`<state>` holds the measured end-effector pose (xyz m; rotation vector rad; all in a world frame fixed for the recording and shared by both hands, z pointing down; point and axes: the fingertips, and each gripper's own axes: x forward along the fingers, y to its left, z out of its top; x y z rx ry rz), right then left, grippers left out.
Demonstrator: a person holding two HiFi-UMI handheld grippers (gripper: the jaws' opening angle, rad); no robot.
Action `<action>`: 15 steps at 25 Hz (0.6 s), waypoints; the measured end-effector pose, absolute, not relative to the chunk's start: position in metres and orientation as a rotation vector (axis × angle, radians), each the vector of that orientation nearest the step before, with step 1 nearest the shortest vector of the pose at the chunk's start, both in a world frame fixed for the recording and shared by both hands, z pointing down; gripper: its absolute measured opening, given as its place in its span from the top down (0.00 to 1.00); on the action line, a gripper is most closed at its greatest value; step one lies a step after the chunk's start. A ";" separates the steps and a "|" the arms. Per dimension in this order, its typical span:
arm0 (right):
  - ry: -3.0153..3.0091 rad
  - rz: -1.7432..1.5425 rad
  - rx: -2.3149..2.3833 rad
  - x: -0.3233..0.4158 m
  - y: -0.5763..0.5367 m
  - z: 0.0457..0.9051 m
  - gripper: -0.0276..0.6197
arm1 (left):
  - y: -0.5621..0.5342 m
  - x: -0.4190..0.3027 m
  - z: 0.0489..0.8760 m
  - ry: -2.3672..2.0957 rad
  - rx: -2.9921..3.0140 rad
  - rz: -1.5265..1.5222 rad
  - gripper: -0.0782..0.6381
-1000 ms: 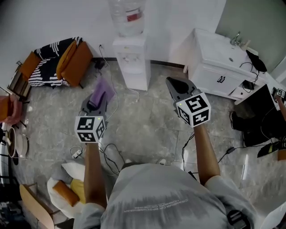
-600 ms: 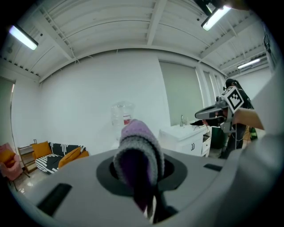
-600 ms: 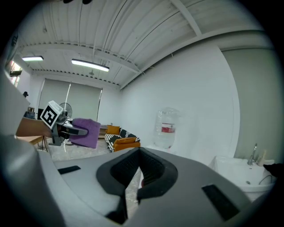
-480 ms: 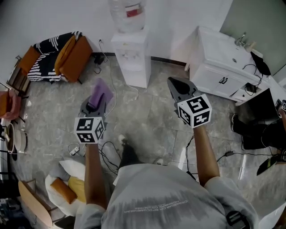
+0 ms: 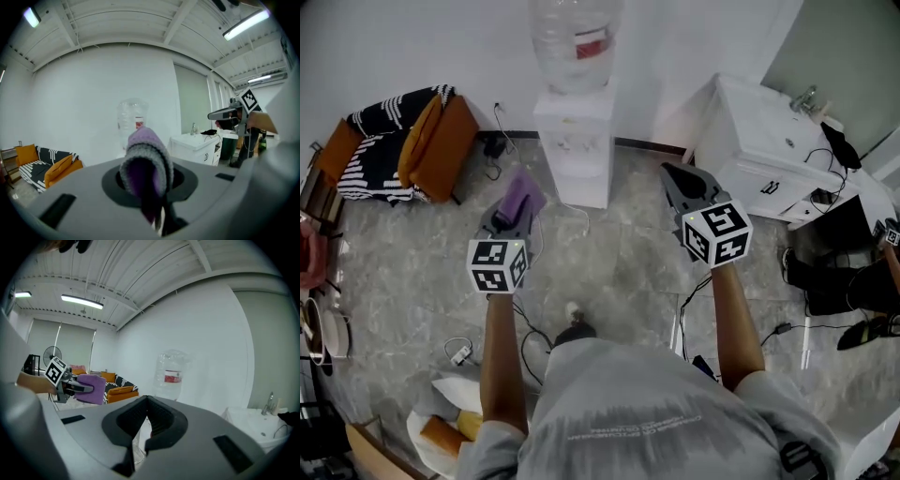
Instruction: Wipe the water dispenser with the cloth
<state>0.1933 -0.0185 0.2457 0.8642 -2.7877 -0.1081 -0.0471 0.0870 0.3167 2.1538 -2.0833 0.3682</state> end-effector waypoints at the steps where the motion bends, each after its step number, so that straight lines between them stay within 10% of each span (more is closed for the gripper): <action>1: -2.776 -0.111 0.882 0.183 -0.026 0.246 0.94 | 0.076 -0.058 0.318 -2.065 2.169 0.375 0.79; 15: -2.606 0.005 1.092 0.126 -0.091 0.291 0.94 | -0.040 -0.105 0.363 -1.741 2.347 0.450 0.79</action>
